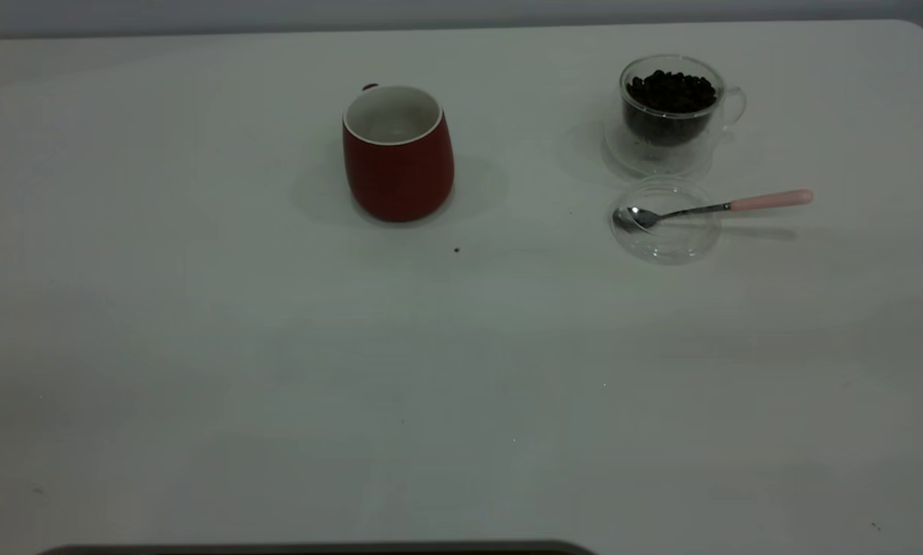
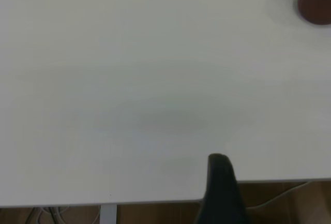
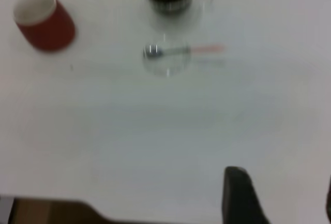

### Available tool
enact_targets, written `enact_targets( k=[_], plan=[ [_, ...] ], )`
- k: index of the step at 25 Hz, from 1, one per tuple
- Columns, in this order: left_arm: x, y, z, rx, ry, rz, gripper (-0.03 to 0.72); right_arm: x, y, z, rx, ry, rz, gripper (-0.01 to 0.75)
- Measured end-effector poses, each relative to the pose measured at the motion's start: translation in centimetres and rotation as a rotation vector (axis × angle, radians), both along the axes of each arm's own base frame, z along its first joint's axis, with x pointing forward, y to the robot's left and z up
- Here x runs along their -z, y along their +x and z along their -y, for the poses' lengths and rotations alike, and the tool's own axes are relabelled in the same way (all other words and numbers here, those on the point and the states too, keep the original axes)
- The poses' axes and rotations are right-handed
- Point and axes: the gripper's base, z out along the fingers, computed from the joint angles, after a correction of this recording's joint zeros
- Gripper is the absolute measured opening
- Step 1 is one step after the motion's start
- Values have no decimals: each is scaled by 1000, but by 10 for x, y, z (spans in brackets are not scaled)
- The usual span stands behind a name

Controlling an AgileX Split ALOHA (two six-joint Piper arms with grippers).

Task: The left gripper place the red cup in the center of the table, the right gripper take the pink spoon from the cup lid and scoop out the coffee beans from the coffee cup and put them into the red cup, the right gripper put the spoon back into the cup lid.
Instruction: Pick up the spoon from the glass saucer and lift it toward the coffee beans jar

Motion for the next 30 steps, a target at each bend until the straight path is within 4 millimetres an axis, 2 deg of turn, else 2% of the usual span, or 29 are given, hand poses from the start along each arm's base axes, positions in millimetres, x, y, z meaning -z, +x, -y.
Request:
enact_targets(
  k=[4,6,11,17,21,25,30],
  plan=[
    [0,0,0,0,0,0,587,-1,39,-4,-50,-3,-58,550],
    [0,0,0,0,0,0,587,-1,62,-6,-71,0,-49,572],
    [0,0,0,0,0,0,587,17,122,-10,-84,29,-99,579],
    [0,0,0,0,0,0,587,39,193,-13,-147,-18,-196,582],
    [0,0,0,0,0,0,587,61,236,-14,-142,-12,-265,582],
    [0,0,0,0,0,0,587,93,272,-12,-130,20,-380,583],
    [0,0,0,0,0,0,587,141,309,19,-43,149,-519,583]
  ],
)
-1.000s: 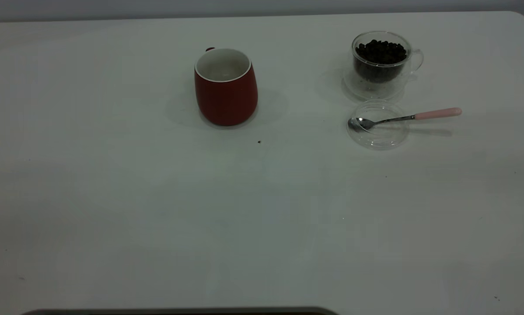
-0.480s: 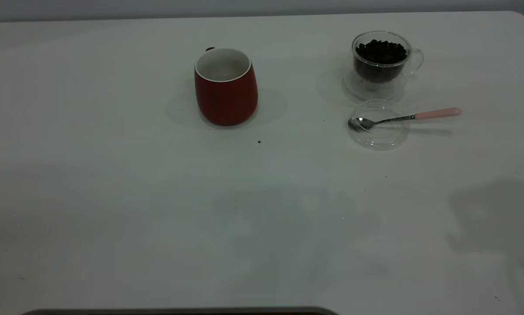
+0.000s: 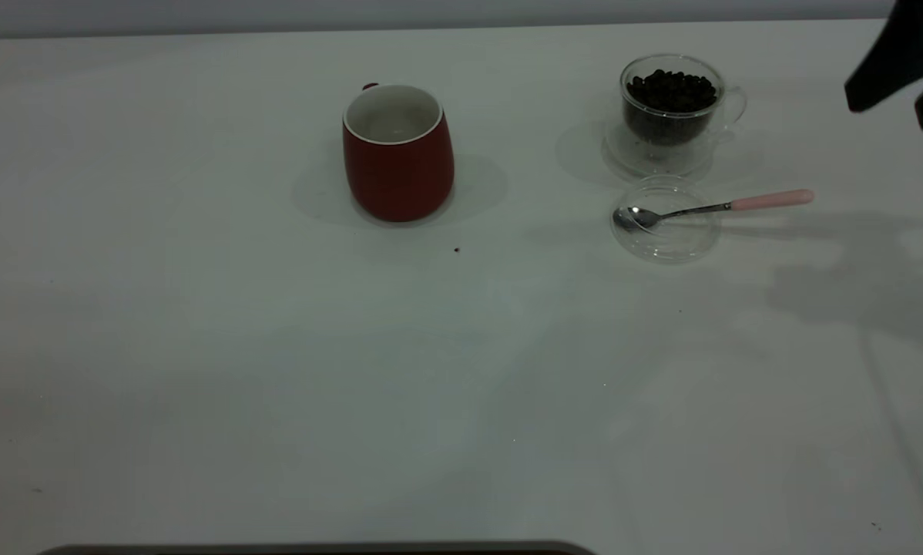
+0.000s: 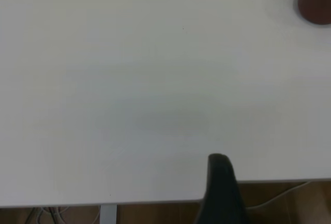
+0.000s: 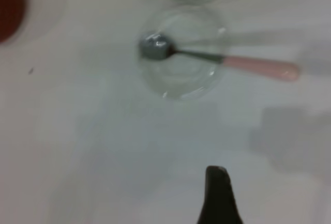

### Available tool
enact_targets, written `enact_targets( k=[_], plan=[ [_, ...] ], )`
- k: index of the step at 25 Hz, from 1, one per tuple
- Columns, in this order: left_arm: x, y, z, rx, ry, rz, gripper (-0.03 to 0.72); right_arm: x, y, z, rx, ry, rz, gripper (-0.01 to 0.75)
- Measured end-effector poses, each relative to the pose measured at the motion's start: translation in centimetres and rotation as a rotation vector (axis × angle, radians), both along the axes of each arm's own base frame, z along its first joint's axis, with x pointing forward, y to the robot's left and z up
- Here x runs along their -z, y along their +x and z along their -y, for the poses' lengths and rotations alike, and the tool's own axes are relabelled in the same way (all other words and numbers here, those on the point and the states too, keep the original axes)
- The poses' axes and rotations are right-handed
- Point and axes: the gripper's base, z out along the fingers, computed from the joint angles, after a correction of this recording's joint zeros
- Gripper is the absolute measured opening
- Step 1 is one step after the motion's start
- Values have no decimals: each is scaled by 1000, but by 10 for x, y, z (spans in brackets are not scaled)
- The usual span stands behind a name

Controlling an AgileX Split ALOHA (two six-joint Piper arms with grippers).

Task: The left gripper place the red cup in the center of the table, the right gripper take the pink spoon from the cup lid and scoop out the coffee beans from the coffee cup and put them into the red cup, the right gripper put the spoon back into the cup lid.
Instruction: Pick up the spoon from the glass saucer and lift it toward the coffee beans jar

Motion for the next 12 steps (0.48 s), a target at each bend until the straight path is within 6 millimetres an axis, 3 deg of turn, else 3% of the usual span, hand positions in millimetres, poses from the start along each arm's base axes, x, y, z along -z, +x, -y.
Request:
enact_targets(
  k=[5,12],
  plan=[
    [0,0,0,0,0,0,587,38,19,34,71,144,-52,583],
    [0,0,0,0,0,0,587,84,30,62,136,408,-9,583]
  ],
)
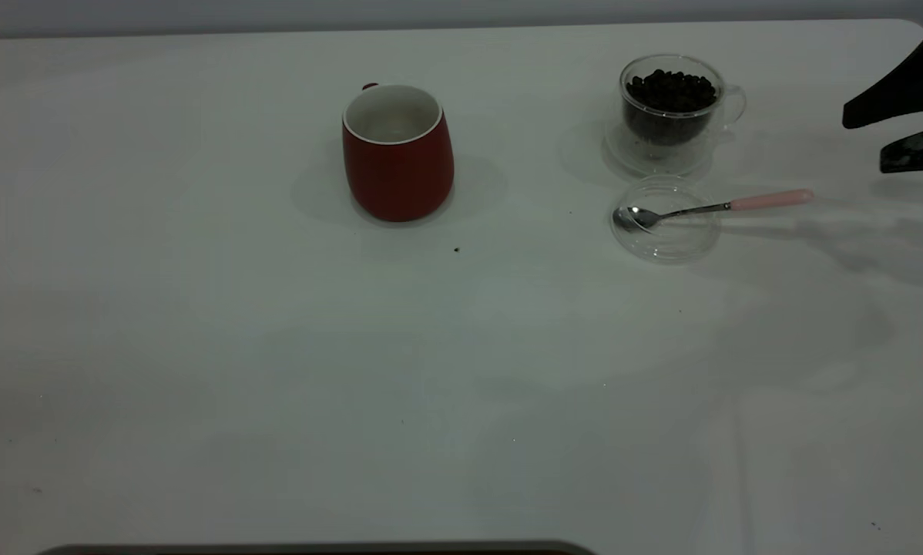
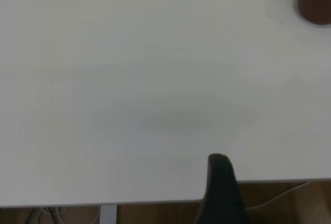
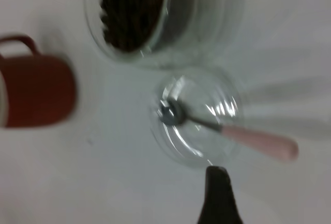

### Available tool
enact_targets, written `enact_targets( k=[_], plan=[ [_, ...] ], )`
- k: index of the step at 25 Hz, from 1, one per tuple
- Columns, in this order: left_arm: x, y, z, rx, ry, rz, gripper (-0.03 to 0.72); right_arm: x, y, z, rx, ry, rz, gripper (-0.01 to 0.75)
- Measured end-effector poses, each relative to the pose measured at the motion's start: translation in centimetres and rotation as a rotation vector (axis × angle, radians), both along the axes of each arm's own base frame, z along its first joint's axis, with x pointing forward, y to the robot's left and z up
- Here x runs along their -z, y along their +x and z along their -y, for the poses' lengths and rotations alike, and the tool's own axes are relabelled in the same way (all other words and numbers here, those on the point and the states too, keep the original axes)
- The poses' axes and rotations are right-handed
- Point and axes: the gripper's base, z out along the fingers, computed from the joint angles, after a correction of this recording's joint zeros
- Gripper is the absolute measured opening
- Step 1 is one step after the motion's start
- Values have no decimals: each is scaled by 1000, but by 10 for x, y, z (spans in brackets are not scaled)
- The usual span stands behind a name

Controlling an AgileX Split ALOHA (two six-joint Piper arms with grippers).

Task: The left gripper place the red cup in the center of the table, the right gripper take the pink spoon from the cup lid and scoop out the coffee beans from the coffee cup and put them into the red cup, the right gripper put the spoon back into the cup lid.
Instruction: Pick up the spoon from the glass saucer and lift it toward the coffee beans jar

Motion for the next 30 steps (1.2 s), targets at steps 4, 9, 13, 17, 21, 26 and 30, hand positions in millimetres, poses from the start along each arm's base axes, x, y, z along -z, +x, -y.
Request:
enact_targets(
  k=[4,9,13,17,21,26,30],
  plan=[
    [0,0,0,0,0,0,587,28,2,8,16,62,-12,583],
    [0,0,0,0,0,0,587,53,5,6,-20,141,-19,583],
    [0,0,0,0,0,0,587,62,5,4,-28,166,-19,583],
    [0,0,0,0,0,0,587,63,6,2,-34,175,-5,583],
    [0,0,0,0,0,0,587,64,9,-10,-56,178,4,583],
    [0,0,0,0,0,0,587,78,10,-21,-61,187,-10,583],
    [0,0,0,0,0,0,587,84,14,-27,-73,183,-10,583]
  ],
)
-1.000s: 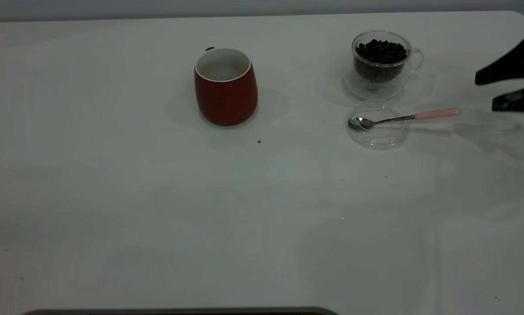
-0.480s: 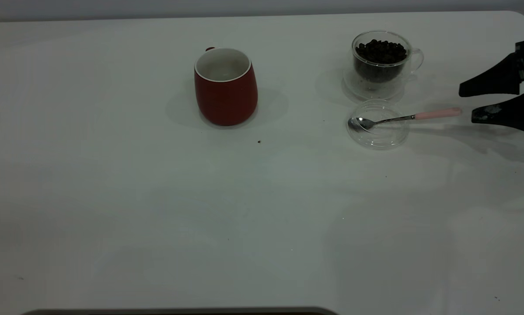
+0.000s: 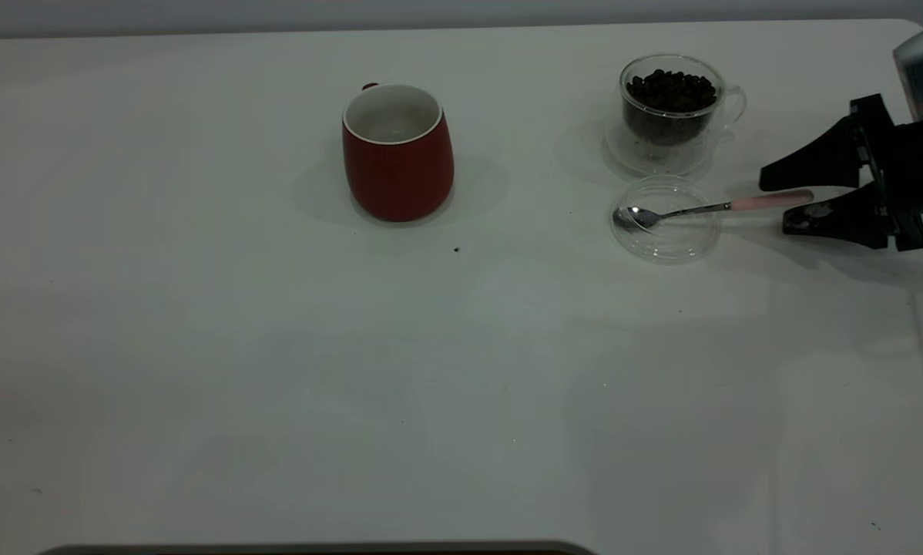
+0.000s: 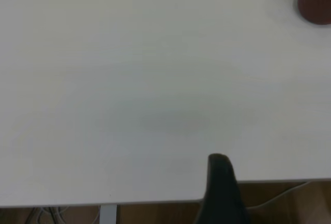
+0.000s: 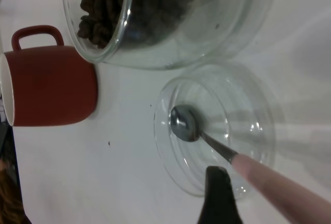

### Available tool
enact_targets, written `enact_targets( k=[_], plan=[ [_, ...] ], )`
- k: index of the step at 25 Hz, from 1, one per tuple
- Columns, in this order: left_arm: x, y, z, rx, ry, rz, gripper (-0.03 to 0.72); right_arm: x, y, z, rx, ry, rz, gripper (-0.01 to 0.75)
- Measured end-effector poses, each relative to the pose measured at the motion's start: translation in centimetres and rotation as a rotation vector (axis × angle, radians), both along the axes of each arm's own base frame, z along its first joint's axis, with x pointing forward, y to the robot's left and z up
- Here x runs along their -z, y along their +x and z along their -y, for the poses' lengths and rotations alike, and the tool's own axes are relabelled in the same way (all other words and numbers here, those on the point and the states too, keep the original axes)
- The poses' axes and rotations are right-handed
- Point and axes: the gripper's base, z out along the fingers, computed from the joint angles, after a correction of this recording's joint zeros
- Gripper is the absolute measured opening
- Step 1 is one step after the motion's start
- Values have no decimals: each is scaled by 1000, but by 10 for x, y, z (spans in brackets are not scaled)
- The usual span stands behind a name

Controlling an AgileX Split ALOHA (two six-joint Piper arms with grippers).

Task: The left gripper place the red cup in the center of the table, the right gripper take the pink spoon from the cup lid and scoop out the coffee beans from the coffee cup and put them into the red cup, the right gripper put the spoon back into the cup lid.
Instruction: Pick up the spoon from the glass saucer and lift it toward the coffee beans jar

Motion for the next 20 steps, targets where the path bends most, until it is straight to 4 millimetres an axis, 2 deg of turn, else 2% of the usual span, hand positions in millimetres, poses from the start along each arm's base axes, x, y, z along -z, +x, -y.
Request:
enact_targets(
  k=[5,9,13,18,19,20],
  plan=[
    [0,0,0,0,0,0,587,-1,2,-8,-21,-1,4,566],
    [0,0,0,0,0,0,587,0,2,-7,-20,-7,4,500],
    [0,0,0,0,0,0,587,0,2,-7,-27,-10,5,361],
    [0,0,0,0,0,0,587,-2,1,-9,-47,10,9,139],
    [0,0,0,0,0,0,587,-3,1,-10,-50,25,13,104],
    [0,0,0,0,0,0,587,-4,1,-10,-52,32,15,100]
  ],
)
